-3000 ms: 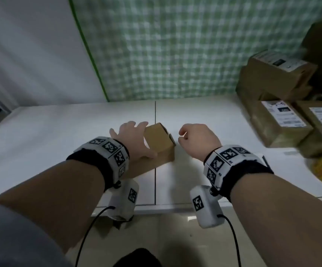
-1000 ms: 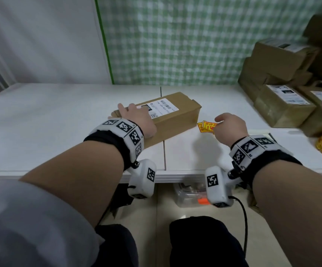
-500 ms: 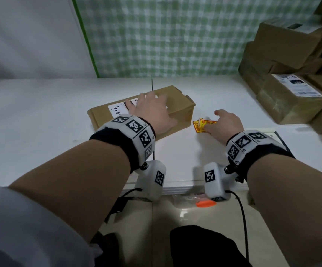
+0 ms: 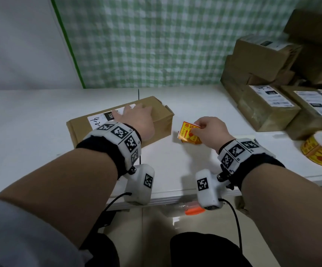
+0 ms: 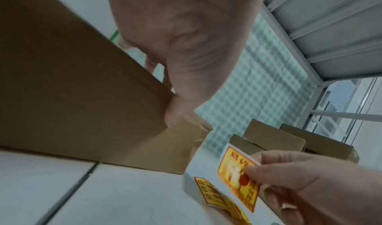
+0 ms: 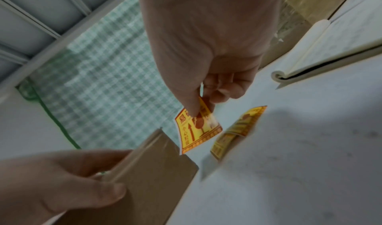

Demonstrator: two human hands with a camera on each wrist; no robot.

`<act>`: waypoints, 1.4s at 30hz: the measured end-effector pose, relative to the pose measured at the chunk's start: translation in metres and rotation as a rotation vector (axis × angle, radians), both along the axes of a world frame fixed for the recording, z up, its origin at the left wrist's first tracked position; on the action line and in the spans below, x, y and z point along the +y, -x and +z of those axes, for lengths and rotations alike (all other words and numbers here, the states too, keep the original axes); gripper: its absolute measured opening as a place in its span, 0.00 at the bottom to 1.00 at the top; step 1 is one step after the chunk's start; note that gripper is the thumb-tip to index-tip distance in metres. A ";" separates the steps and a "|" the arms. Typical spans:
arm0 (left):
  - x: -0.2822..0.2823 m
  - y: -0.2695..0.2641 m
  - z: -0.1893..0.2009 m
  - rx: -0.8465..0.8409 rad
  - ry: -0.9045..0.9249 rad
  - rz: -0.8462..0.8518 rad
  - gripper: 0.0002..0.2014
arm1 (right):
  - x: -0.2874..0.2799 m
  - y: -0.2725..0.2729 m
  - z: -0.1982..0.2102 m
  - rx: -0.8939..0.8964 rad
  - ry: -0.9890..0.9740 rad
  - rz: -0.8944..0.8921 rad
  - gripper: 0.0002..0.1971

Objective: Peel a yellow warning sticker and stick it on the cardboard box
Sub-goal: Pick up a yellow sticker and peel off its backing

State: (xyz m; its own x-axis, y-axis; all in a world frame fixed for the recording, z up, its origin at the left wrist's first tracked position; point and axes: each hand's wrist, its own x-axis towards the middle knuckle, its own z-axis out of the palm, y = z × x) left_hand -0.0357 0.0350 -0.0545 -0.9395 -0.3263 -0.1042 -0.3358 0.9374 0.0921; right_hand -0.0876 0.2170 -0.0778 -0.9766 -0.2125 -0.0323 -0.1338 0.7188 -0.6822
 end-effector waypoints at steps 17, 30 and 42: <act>0.009 -0.079 0.042 0.370 -0.772 -0.150 0.06 | -0.018 -0.076 0.054 -0.102 0.276 0.203 0.04; 0.000 -0.105 0.040 0.373 -1.060 -0.114 0.07 | -0.038 -0.101 0.057 -0.048 0.476 0.117 0.06; 0.012 -0.100 0.037 0.340 -0.933 -0.172 0.09 | -0.031 -0.104 0.057 -0.087 0.382 0.218 0.08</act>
State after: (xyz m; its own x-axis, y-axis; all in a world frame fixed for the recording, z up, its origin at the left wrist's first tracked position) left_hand 0.0647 0.0469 -0.0170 -0.9936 -0.1078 0.0335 -0.0219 0.4749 0.8797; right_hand 0.0166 0.1863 -0.0208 -0.9049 -0.4255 0.0085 -0.1846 0.3743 -0.9088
